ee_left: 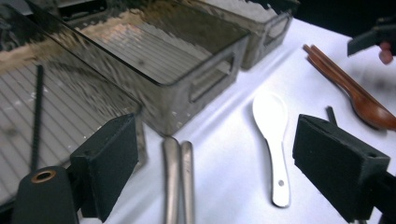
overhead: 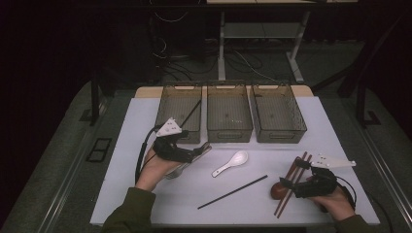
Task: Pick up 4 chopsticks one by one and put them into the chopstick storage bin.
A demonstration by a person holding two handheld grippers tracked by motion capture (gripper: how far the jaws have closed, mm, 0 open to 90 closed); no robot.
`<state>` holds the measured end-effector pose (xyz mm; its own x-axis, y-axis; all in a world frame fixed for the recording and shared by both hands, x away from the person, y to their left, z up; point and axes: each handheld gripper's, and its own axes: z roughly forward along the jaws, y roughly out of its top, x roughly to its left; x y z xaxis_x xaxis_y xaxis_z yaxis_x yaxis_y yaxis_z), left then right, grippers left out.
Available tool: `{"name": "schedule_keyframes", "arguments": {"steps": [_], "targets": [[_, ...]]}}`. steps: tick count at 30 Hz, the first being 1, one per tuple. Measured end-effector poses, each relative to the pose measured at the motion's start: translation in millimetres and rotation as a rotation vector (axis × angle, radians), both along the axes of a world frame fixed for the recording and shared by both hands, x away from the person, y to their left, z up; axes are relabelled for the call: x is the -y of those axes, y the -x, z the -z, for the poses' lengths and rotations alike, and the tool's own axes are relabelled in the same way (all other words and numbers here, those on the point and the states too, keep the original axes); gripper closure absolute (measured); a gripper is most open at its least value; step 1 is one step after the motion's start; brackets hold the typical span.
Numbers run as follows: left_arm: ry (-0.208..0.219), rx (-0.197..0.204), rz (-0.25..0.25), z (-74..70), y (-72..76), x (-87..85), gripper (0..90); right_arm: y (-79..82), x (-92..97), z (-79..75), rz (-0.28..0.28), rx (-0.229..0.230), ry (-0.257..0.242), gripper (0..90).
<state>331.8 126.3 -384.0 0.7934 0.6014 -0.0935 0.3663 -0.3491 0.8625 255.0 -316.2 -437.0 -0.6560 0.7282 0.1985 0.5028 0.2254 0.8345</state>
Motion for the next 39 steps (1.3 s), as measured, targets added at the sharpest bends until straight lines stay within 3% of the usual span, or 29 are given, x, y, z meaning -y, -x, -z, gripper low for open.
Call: {"name": "schedule_keyframes", "arguments": {"steps": [11, 16, 20, 31, 39], "targets": [[0.031, 0.032, 0.037, 10.6, 32.1, 8.0, 13.5, 2.7, 1.4, -2.0, -0.002, 0.013, -0.011, 1.3], [0.048, 0.017, 0.064, 19.5, 41.0, 12.7, 13.5, 3.2, 0.8, -1.9, -0.024, 0.019, -0.004, 1.3], [0.025, -0.004, 0.102, 28.4, 46.4, 21.5, 13.2, 2.9, 0.5, -1.4, -0.05, 0.018, -0.002, 1.3], [-0.066, -0.049, 0.229, 43.3, 56.4, 52.8, 14.7, 1.3, -1.2, 0.2, -0.046, 0.016, 0.0, 1.3], [-0.099, -0.092, 0.273, 49.4, 60.3, 68.8, 29.6, 1.9, -2.5, 0.7, -0.043, 0.011, 0.009, 1.3]]}}
